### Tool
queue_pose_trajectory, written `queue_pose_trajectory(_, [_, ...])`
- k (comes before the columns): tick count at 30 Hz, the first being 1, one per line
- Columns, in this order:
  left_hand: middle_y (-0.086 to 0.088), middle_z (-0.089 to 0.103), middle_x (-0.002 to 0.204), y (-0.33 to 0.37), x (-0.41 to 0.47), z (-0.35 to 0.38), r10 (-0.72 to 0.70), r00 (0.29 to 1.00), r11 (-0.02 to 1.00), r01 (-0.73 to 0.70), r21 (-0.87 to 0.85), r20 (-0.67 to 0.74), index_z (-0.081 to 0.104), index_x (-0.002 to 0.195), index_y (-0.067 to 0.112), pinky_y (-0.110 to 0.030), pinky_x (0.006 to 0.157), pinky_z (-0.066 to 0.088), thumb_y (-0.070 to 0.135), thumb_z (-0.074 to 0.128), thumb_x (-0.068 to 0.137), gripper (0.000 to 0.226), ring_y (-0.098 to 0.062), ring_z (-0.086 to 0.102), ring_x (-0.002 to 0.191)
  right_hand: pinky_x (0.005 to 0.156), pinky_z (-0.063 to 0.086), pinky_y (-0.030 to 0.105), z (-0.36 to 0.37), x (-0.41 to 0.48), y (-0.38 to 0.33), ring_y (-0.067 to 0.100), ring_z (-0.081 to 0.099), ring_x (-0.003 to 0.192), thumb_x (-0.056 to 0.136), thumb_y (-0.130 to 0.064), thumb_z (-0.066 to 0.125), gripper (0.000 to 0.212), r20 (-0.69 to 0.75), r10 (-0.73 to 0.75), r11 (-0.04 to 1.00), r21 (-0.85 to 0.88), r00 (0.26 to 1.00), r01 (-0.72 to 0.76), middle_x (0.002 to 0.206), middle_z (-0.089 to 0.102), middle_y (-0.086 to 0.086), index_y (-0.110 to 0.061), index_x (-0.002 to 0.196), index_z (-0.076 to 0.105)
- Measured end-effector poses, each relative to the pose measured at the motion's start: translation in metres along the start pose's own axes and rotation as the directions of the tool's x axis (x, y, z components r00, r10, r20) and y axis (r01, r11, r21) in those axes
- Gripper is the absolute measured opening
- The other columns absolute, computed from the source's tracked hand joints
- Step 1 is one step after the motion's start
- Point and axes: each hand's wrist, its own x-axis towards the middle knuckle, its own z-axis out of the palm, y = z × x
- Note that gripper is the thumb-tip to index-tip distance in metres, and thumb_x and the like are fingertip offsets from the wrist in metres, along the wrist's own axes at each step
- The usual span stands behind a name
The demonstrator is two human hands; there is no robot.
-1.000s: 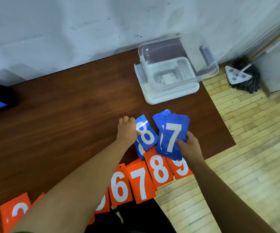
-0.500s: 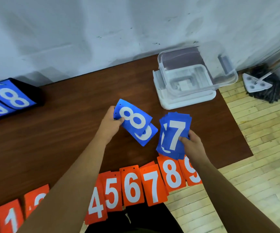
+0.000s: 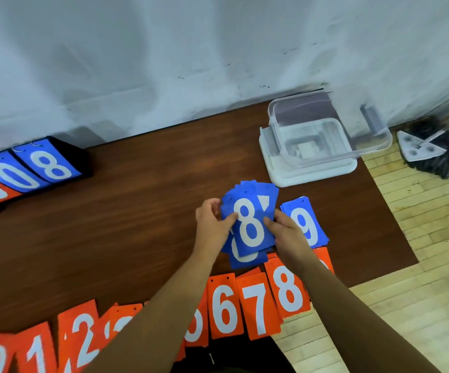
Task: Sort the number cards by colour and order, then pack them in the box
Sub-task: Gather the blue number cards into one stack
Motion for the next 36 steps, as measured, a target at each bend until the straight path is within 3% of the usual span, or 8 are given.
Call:
queue_pose_trajectory(5, [0.001, 0.064, 0.121, -0.003, -0.01, 0.01, -0.152, 0.978, 0.974, 0.173, -0.148, 0.144, 0.049, 0.118, 0.027, -0.039, 0.085, 0.059, 0.022, 0.062, 0.094, 0.028, -0.014, 0.066, 0.1, 0.075, 0.06, 0.032, -0.001, 0.001, 0.004, 0.017, 0.07, 0.095, 0.096, -0.021, 0.058, 0.023, 0.0, 0.01, 0.991, -0.133, 1.0, -0.009, 0.112, 0.07, 0.0, -0.02, 0.119, 0.057])
queue_pose_trajectory(11, [0.009, 0.064, 0.111, 0.007, -0.024, 0.037, -0.173, 0.966, 0.943, 0.218, -0.25, 0.19, 0.042, 0.126, 0.028, -0.025, 0.068, 0.059, 0.023, 0.056, 0.098, 0.031, -0.01, 0.068, 0.093, 0.065, 0.054, 0.022, -0.008, 0.01, 0.018, 0.016, 0.06, 0.104, 0.093, -0.027, 0.064, 0.041, -0.116, 0.024, 0.928, -0.368, 0.993, -0.066, 0.114, 0.058, -0.007, -0.027, 0.128, 0.043])
queue_pose_trajectory(15, [0.009, 0.061, 0.115, 0.013, -0.011, 0.06, -0.124, 0.958, 0.988, 0.144, -0.062, 0.259, 0.043, 0.13, 0.024, -0.014, 0.066, 0.047, 0.035, 0.049, 0.1, 0.032, -0.004, 0.061, 0.096, 0.065, 0.056, 0.024, -0.048, 0.008, 0.022, 0.014, 0.064, 0.098, 0.091, -0.025, 0.066, 0.033, -0.205, 0.009, 0.948, -0.31, 0.979, -0.074, 0.11, 0.064, -0.007, -0.028, 0.119, 0.05])
queue_pose_trajectory(18, [-0.001, 0.059, 0.112, 0.006, 0.012, 0.083, -0.001, 0.967, 0.974, -0.057, 0.22, 0.253, 0.055, 0.12, 0.014, -0.022, 0.079, 0.043, 0.029, 0.058, 0.095, 0.029, -0.014, 0.058, 0.101, 0.065, 0.058, 0.027, -0.091, 0.004, 0.029, 0.013, 0.068, 0.092, 0.091, -0.021, 0.067, 0.031, -0.296, 0.025, 0.972, -0.218, 0.955, -0.093, 0.109, 0.067, -0.004, -0.023, 0.118, 0.053])
queue_pose_trajectory(21, [-0.009, 0.055, 0.109, -0.003, 0.032, 0.107, 0.125, 0.933, 0.853, -0.274, 0.444, 0.336, 0.062, 0.107, 0.011, -0.029, 0.09, 0.046, 0.017, 0.068, 0.086, 0.022, -0.018, 0.056, 0.096, 0.079, 0.06, 0.042, -0.126, 0.003, 0.04, 0.019, 0.069, 0.096, 0.089, -0.02, 0.069, 0.034, -0.373, 0.049, 0.978, -0.172, 0.927, -0.121, 0.114, 0.068, 0.001, -0.019, 0.12, 0.054])
queue_pose_trajectory(26, [-0.01, 0.048, 0.124, -0.005, 0.048, 0.147, 0.3, 0.875, 0.577, -0.484, 0.658, 0.381, 0.054, 0.127, 0.013, -0.036, 0.097, 0.042, 0.033, 0.075, 0.079, 0.056, -0.029, 0.046, 0.116, 0.066, 0.057, 0.031, -0.155, 0.008, 0.045, 0.015, 0.067, 0.089, 0.09, -0.017, 0.067, 0.031, -0.479, 0.047, 0.992, -0.082, 0.877, -0.098, 0.111, 0.066, 0.002, -0.018, 0.118, 0.053])
queue_pose_trajectory(31, [-0.011, 0.046, 0.128, -0.004, 0.049, 0.172, 0.352, 0.855, 0.352, -0.497, 0.793, 0.38, 0.042, 0.133, 0.009, -0.034, 0.097, 0.039, 0.052, 0.076, 0.073, 0.081, -0.027, 0.044, 0.117, 0.062, 0.057, 0.029, -0.164, 0.013, 0.056, 0.015, 0.069, 0.088, 0.089, -0.019, 0.068, 0.035, -0.506, 0.074, 0.994, -0.029, 0.859, -0.103, 0.109, 0.068, 0.001, -0.016, 0.122, 0.054])
queue_pose_trajectory(36, [-0.013, 0.051, 0.12, -0.007, 0.057, 0.174, 0.306, 0.888, 0.397, -0.447, 0.802, 0.343, 0.05, 0.116, 0.007, -0.033, 0.094, 0.038, 0.042, 0.078, 0.076, 0.06, -0.029, 0.047, 0.111, 0.058, 0.058, 0.028, -0.162, 0.011, 0.064, 0.014, 0.071, 0.085, 0.088, -0.025, 0.07, 0.038, -0.521, 0.107, 0.993, 0.017, 0.847, -0.115, 0.107, 0.069, -0.002, -0.017, 0.121, 0.054])
